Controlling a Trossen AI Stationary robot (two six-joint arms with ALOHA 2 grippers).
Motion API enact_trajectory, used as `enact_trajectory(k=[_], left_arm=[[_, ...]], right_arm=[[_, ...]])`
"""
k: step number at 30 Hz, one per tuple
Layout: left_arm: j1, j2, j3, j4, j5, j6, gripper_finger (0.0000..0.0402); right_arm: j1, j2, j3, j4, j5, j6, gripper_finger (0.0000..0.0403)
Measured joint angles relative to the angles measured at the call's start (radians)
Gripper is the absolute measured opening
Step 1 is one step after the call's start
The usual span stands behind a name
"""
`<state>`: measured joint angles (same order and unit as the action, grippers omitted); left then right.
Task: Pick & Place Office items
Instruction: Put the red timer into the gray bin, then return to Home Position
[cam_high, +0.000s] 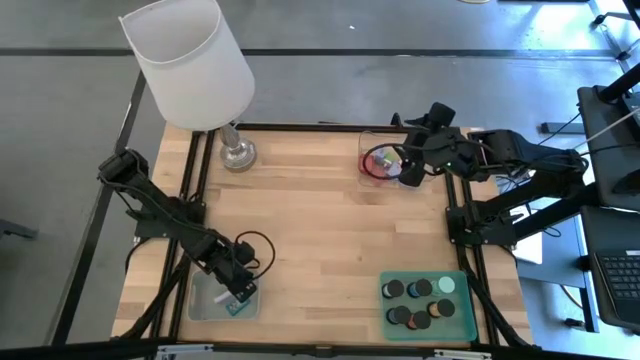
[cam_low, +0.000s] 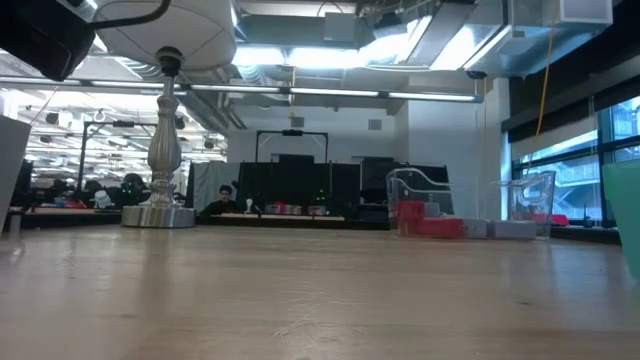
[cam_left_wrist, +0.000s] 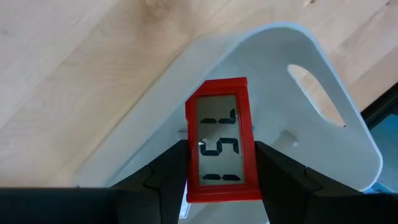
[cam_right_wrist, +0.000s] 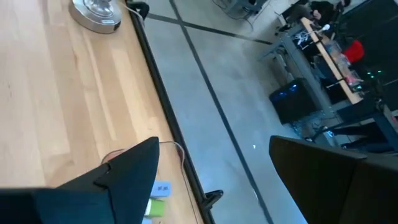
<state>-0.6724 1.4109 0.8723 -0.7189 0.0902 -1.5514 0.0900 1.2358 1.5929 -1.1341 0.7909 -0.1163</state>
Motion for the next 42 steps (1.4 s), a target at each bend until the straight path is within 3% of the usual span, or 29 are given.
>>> enact_trajectory(k=[9,18,28,35,38,42], left_arm=[[0.0,0.0,-0.002,0.005,0.013,0.0,0.017],[0.0,0.0,-0.002,0.005,0.016,-0.11,0.0182],[0.001,0.0,-0.002,0.011,0.051,-0.168,0.0189],[0.037,-0.034,0.062,0.012,0.033,-0.029,0.0172],[0.076,-0.063,0.108,0.01,-0.038,0.072,0.0161],[0.147,-0.107,0.156,0.012,-0.18,0.27,0.0151]], right_arm=[[-0.039,0.0,0.0,0.026,-0.006,0.0,0.0307],[-0.083,0.0,0.0,0.038,-0.007,-0.014,0.0307],[-0.126,0.0,0.0,0.053,-0.148,-0.071,0.0307],[-0.151,0.0,0.0,0.094,-0.156,-0.133,0.0307],[-0.161,0.0,0.0,0.117,-0.176,-0.166,0.0307],[-0.188,0.0,0.0,0.117,-0.295,-0.218,0.0307]])
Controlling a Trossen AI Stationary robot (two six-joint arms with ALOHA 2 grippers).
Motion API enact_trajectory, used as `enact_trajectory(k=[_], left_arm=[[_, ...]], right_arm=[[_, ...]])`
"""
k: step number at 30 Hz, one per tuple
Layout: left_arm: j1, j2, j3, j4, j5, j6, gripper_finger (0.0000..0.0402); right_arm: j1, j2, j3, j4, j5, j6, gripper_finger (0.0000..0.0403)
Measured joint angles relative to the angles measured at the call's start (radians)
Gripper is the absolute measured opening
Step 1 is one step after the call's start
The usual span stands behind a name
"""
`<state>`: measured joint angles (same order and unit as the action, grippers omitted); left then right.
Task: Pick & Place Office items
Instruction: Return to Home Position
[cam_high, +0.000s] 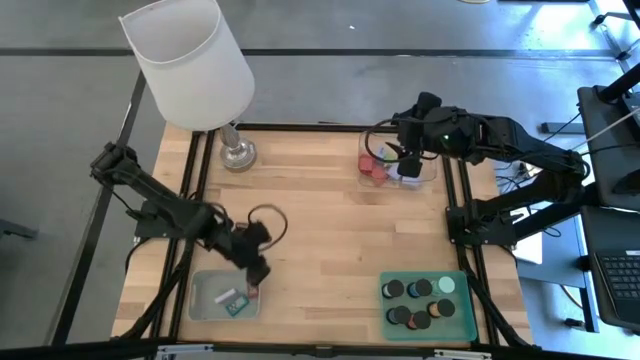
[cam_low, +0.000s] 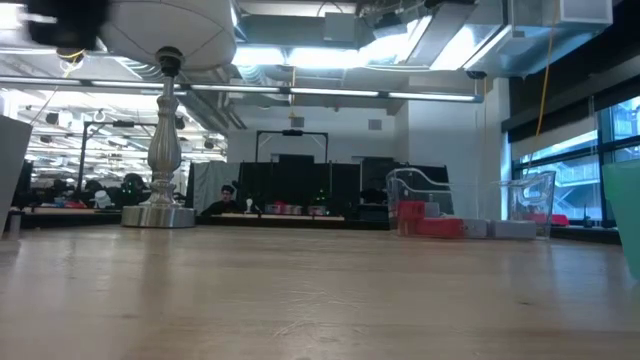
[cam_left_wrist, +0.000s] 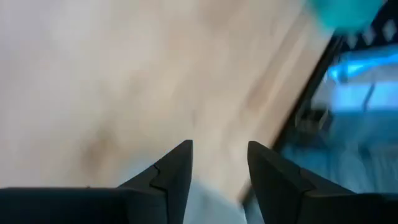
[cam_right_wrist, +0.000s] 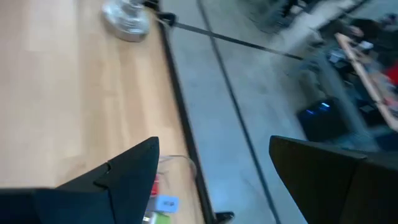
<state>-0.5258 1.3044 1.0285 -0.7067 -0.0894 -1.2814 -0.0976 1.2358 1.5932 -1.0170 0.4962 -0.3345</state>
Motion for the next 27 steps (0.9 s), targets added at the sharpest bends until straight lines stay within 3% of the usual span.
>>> enact_trajectory(k=[6,11,14,19,24,27], left_arm=[[0.131,-0.074,0.038,0.001,-0.26,0.347,0.0144],[0.215,-0.138,0.038,-0.002,-0.406,0.586,0.0143],[0.254,-0.168,0.038,-0.002,-0.464,0.678,0.0143],[0.301,-0.204,0.038,-0.005,-0.528,0.786,0.0143],[0.333,-0.217,0.038,-0.009,-0.578,0.846,0.0143],[0.349,-0.217,0.038,-0.009,-0.598,0.862,0.0143]], right_arm=[[-0.111,-0.004,0.0,0.002,-0.231,-0.028,0.0307],[-0.321,-0.032,0.0,-0.009,-0.59,-0.017,0.0307],[-0.434,-0.038,0.0,-0.012,-0.751,-0.016,0.0307],[-0.565,-0.054,-0.037,-0.015,-0.863,-0.036,0.0307],[-0.646,-0.129,-0.208,0.05,-0.998,-0.028,0.0307],[-0.673,-0.194,-0.322,0.123,-1.027,0.027,0.0307]])
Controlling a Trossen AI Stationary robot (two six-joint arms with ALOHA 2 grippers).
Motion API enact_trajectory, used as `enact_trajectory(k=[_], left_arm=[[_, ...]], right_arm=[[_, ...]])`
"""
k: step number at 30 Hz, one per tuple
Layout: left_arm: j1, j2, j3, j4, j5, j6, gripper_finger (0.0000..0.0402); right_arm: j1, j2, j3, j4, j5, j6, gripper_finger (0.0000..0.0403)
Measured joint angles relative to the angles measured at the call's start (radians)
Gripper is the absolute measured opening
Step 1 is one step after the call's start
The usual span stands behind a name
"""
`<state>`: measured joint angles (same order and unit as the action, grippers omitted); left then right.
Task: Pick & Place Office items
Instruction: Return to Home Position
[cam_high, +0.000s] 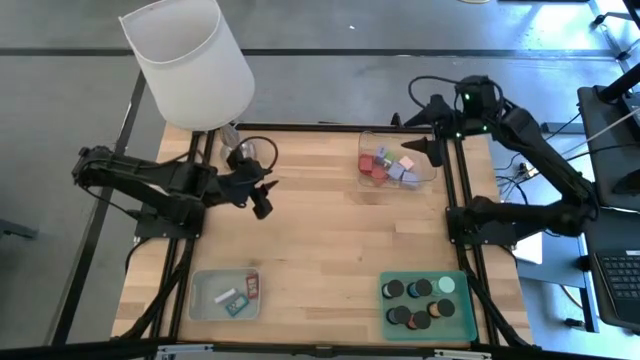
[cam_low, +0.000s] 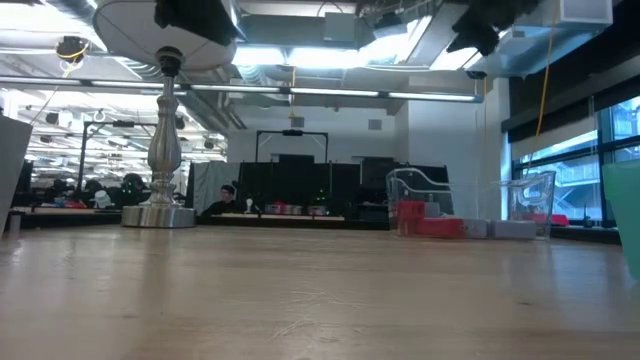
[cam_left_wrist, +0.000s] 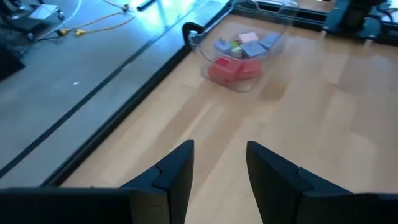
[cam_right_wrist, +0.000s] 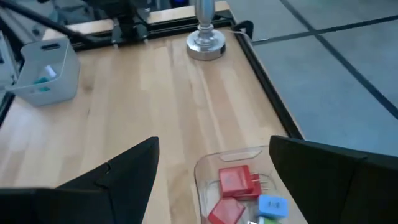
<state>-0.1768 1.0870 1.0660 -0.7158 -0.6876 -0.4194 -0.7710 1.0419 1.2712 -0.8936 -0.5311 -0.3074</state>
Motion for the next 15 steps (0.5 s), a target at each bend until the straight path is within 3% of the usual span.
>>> enact_trajectory(k=[10,15], left_arm=[[0.06,0.0,0.0,0.001,-0.037,-0.002,0.0143],[0.081,0.0,0.0,0.001,-0.037,-0.004,0.0143]], right_arm=[[-0.085,-0.247,-0.34,0.266,0.03,0.215,0.0307],[-0.108,-0.386,-0.483,0.329,0.164,0.36,0.0307]])
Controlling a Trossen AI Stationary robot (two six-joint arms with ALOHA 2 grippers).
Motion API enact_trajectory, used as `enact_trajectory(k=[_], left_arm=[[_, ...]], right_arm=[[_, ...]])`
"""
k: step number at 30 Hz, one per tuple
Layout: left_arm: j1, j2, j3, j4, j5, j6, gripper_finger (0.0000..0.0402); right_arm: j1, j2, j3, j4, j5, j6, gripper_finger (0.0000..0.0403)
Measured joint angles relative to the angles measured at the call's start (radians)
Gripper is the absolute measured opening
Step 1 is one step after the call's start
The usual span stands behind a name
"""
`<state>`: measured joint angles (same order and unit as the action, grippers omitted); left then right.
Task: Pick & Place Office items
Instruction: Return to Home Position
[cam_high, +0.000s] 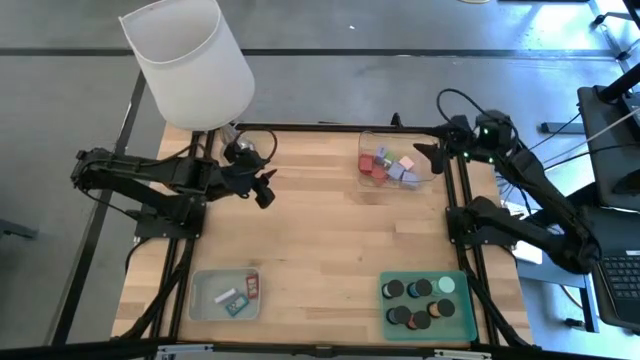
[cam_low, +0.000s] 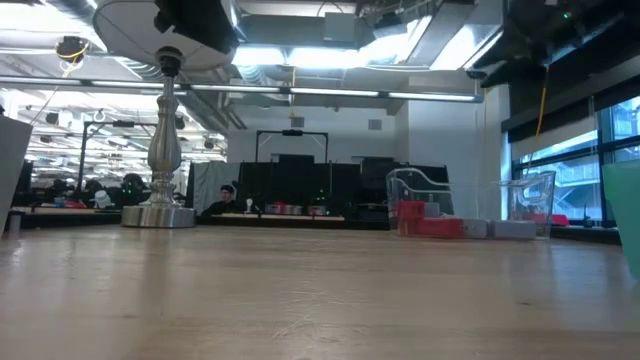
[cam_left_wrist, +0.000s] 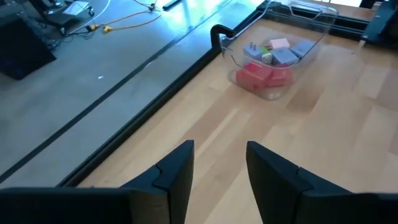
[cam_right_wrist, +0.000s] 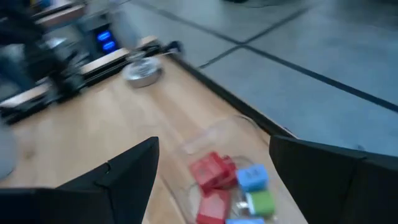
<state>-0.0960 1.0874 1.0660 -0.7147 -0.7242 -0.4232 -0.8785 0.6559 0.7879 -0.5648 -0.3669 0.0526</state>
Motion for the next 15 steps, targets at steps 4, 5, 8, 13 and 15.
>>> enact_trajectory(k=[4,5,8,13,15], left_arm=[[0.009,0.0,0.0,0.0,0.001,0.0,0.0143],[0.011,0.0,0.0,0.0,0.003,0.0,0.0143],[0.014,0.0,0.0,0.0,0.022,0.0,0.0143],[0.013,0.0,0.0,0.0,0.04,0.0,0.0143],[0.013,0.0,0.0,0.0,0.039,0.0,0.0143]], right_arm=[[-0.001,-0.094,-0.077,0.005,0.131,0.071,0.0307],[-0.001,-0.123,-0.09,0.004,0.144,0.082,0.0307],[-0.001,-0.206,-0.126,0.011,0.147,0.101,0.0307],[-0.001,-0.365,-0.204,0.012,0.151,0.139,0.0307],[-0.001,-0.43,-0.239,0.011,0.156,0.173,0.0307]])
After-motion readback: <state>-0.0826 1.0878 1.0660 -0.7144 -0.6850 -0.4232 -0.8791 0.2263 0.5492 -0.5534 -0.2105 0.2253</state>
